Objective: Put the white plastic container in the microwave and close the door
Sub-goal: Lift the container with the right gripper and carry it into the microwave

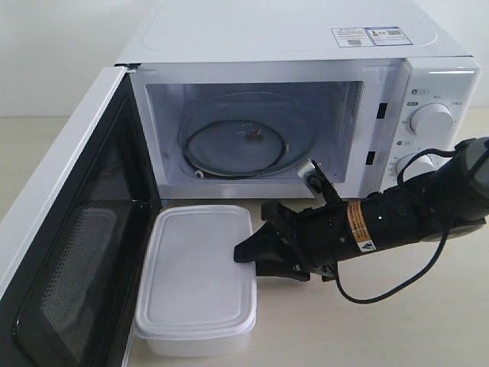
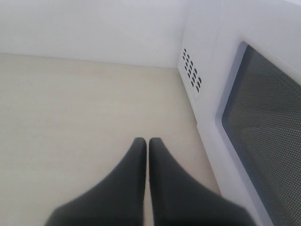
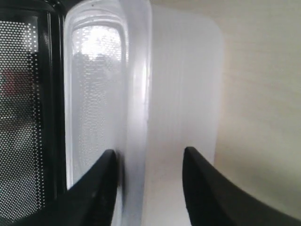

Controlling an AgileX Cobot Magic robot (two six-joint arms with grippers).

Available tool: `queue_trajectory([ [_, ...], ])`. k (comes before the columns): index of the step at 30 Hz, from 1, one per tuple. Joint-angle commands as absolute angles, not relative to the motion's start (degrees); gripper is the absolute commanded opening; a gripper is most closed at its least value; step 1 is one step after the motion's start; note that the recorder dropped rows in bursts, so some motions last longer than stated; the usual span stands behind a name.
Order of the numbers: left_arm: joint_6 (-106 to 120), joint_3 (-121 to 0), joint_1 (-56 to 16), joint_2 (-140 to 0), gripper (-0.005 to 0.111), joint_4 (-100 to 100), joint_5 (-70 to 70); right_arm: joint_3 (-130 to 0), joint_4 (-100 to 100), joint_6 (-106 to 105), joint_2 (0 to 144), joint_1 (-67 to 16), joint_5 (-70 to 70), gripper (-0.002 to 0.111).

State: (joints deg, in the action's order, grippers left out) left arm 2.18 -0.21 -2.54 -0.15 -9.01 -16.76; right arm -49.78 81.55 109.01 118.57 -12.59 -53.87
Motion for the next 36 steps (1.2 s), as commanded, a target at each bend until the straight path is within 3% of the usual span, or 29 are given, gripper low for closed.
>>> queue_trajectory([
  [1,1.87,0.0,-2.34,0.0,0.004,-9.1,-16.95,-49.98,81.79,108.94,118.51,-12.7,-54.86,0.023],
  [4,1.87,0.0,-2.34,0.0,0.004,-9.1,-16.95,-49.98,81.79,108.84,118.51,-12.7,-54.86,0.002],
  [5,1.87,0.0,-2.34,0.0,0.004,-9.1,-16.95,-49.98,81.79,108.4,118.51,-12.7,-54.62,0.0],
  [17,1.87,0.0,-2.34,0.0,0.004,-9.1,-16.95,-49.98,81.79,105.39,117.11,-12.57,-54.62,0.0],
  [36,1.87,0.0,-2.34,0.0,0.004,-9.1,-16.95,-49.63,89.54,112.86,101.1,-12.57,-48.13,0.0],
])
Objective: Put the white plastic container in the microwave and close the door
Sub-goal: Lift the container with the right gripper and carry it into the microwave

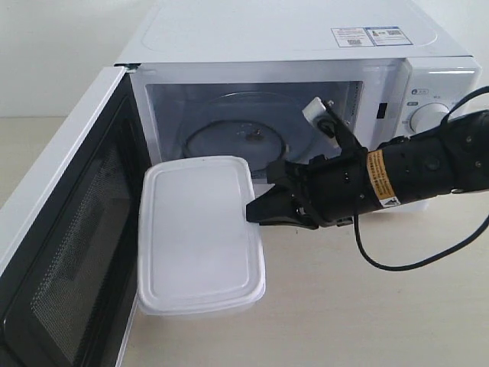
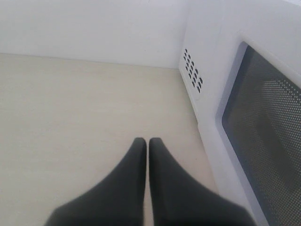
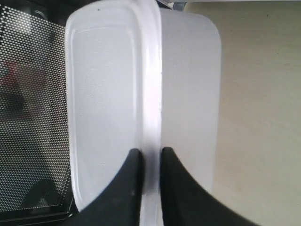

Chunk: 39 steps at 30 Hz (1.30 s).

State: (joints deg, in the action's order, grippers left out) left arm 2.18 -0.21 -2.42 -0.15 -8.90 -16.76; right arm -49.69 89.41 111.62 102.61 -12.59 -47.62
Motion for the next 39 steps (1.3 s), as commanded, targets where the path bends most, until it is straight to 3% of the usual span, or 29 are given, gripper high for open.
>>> queue_trajectory([
  [1,1.87,0.0,-2.34,0.0,0.004,-9.1,-16.95,-49.63,89.54,113.85,101.1,-12.57,-47.55,0.0],
  [9,1.87,0.0,-2.34,0.0,0.004,-9.1,-16.95,-48.39,79.98,114.96,101.2,-12.57,-41.97,0.0],
  [20,1.87,0.0,-2.34,0.0,0.004,-9.1,-16.95,-30.99,33.61,91.66,101.2,-13.23,-56.06,0.0],
  [26,1.87,0.0,-2.34,0.0,0.004,-9.1,-16.95,-24.46,11.17,83.86,101.2,-22.25,-62.04,0.0],
  [33,1.87,0.0,-2.34,0.0,0.004,-9.1,-16.95,-26.92,-17.65,65.51,101.2,-36.06,-60.98,0.0],
  [39,1.87,0.0,-2.34,0.0,0.004,-9.1,-16.95,-31.53,-22.05,63.22,101.2,-38.42,-52.71,0.0],
])
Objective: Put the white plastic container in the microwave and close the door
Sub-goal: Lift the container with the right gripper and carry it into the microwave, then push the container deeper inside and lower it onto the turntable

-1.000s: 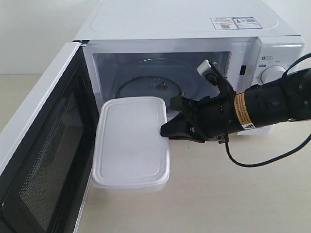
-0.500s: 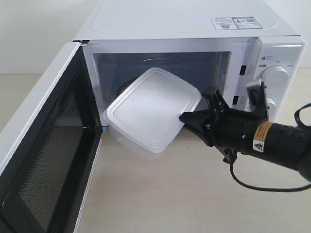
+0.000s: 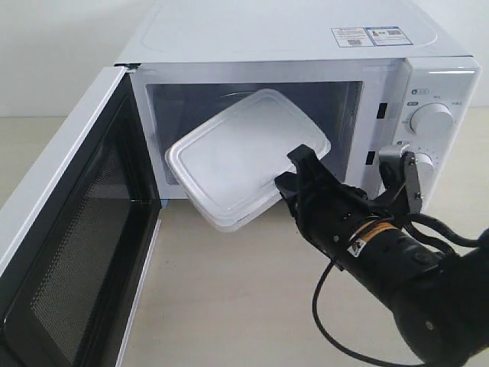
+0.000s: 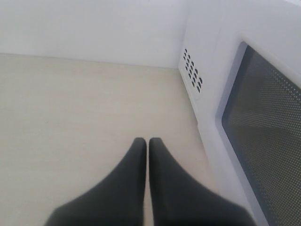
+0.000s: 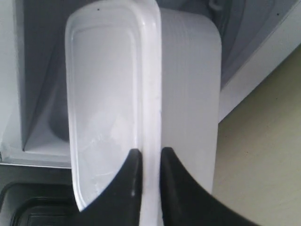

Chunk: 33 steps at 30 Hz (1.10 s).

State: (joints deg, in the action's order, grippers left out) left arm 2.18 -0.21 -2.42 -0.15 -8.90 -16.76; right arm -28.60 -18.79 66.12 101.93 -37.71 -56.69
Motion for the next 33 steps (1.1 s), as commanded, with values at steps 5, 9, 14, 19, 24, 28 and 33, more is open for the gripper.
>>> queue_trajectory([
  [5,1.87,0.0,-2.34,0.0,0.004,-9.1,-16.95,-34.37,-27.27,59.45,101.2,-38.42,-52.33,0.0],
  [9,1.87,0.0,-2.34,0.0,0.004,-9.1,-16.95,-37.72,-35.88,57.11,101.2,-38.42,-51.13,0.0],
  [14,1.87,0.0,-2.34,0.0,0.004,-9.1,-16.95,-44.29,-40.97,51.31,102.49,-38.19,-46.3,0.0],
  [19,1.87,0.0,-2.34,0.0,0.004,-9.1,-16.95,-50.98,-41.6,52.68,108.02,-37.05,-43.89,0.0],
  [24,1.87,0.0,-2.34,0.0,0.004,-9.1,-16.95,-54.1,-41.59,55.18,109.57,-33.62,-41.42,0.0],
  [28,1.87,0.0,-2.34,0.0,0.004,-9.1,-16.95,-56.4,-41.42,58.22,110.8,-32.46,-38.83,0.0],
  [33,1.87,0.0,-2.34,0.0,0.004,-9.1,-16.95,-60.01,-39.75,58.99,113.86,-32.47,-37.75,0.0],
])
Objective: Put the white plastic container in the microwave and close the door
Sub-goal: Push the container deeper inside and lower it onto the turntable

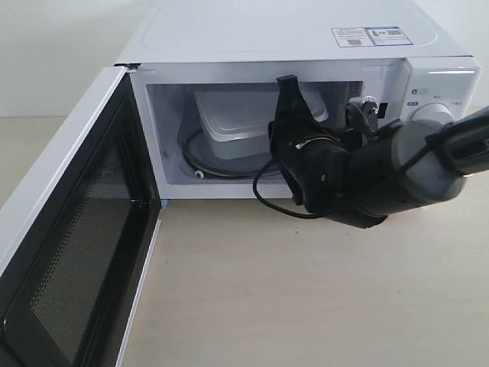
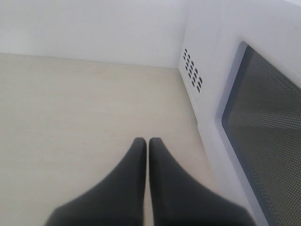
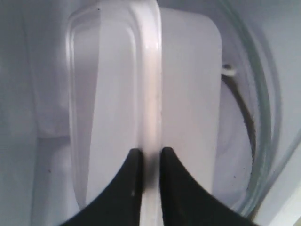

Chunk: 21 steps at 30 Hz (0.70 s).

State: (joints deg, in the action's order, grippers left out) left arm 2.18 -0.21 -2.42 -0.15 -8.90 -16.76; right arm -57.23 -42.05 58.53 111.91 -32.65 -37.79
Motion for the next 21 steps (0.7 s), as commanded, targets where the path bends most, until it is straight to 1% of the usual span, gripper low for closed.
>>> queue_trajectory([
  [1,1.87,0.0,-2.34,0.0,0.004,-9.1,-16.95,-60.69,-39.75,58.99,114.39,-32.47,-37.75,0.0],
  [8,1.87,0.0,-2.34,0.0,0.004,-9.1,-16.82,-64.71,-39.67,58.99,117.3,-32.47,-37.16,0.0],
  [21,1.87,0.0,-2.34,0.0,0.004,-9.1,-16.82,-64.71,-37.84,58.4,117.39,-31.5,-34.86,0.0],
])
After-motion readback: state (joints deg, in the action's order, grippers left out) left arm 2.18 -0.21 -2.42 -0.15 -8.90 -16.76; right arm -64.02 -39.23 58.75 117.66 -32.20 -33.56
